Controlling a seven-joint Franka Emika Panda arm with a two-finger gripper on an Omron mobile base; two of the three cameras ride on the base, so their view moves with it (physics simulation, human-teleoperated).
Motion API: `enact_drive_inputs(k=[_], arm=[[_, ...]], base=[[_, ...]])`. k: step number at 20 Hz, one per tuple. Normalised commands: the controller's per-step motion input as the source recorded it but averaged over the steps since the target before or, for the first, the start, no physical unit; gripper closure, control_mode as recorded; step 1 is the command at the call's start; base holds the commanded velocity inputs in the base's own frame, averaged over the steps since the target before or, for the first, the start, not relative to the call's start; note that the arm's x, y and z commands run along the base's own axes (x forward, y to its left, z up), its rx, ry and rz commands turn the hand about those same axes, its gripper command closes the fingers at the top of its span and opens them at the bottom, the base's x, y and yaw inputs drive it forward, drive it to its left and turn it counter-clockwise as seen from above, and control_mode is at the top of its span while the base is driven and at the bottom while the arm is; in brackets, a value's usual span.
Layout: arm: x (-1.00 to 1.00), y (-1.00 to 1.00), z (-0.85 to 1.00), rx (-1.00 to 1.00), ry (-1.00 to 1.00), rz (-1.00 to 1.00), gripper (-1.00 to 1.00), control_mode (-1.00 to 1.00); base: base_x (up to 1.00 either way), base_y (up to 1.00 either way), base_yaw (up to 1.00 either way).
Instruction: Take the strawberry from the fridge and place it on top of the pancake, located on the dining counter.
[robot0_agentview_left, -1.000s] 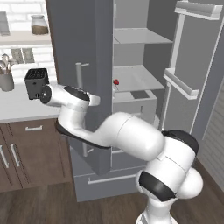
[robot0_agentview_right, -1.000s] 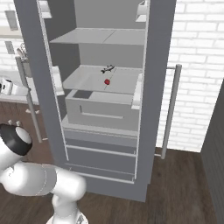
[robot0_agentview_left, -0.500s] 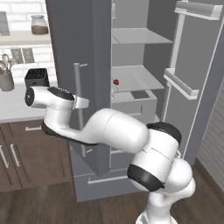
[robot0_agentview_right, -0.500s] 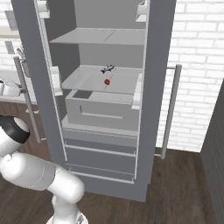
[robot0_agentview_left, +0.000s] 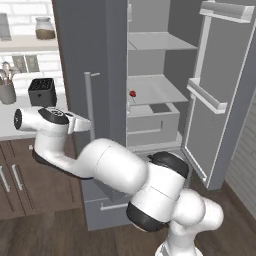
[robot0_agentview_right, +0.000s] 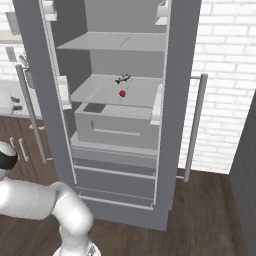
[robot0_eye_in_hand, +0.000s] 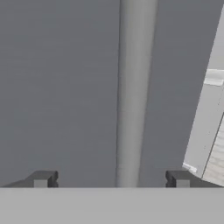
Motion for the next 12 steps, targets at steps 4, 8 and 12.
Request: enact_drive_inputs(k=[4, 8, 12], arm=[[-0.88, -0.24, 0.01, 0.18, 0.00, 0.01, -1.00, -1.00], [-0.86, -0.41, 0.02, 0.26, 0.00, 0.07, -1.00, -1.00], [-0.75, -0.94, 0.15, 0.57, -0.01, 0.15, -1.00, -1.00]], base=[[0.00, 0.00, 0.00], [0.00, 0.00, 0.00], [0.00, 0.00, 0.00]])
